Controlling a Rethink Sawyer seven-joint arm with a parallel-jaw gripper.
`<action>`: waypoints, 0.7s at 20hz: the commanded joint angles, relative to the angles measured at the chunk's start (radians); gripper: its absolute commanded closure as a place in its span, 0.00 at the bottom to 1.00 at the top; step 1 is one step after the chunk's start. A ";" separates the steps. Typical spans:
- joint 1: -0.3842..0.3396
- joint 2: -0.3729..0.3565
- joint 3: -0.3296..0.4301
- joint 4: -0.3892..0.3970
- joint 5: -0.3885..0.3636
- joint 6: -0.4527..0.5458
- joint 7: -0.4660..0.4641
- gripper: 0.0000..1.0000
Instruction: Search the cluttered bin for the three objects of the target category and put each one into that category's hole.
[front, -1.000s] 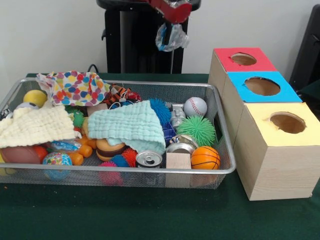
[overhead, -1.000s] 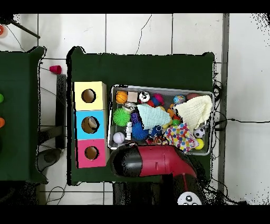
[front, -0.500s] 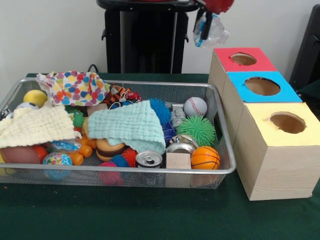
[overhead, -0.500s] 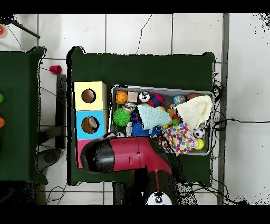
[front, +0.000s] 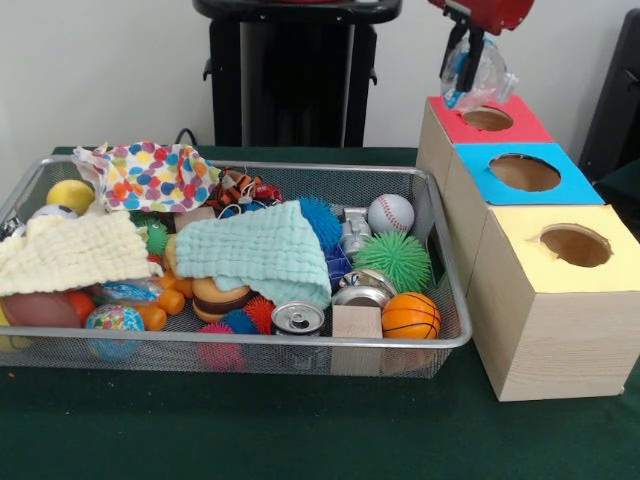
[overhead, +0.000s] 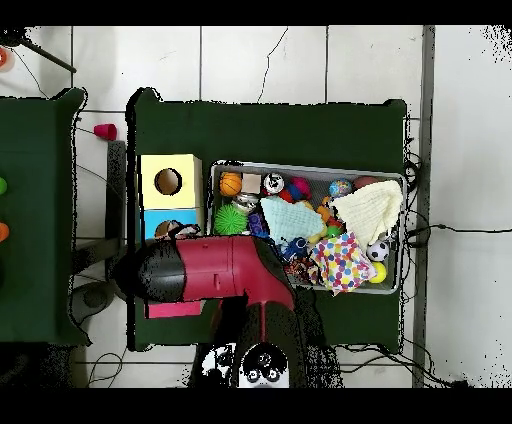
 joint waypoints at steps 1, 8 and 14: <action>0.048 0.127 -0.082 -0.058 0.097 -0.010 0.342 1.00; 0.133 0.246 -0.144 -0.074 0.172 -0.109 0.370 1.00; 0.190 0.329 -0.178 -0.069 0.247 -0.160 0.369 1.00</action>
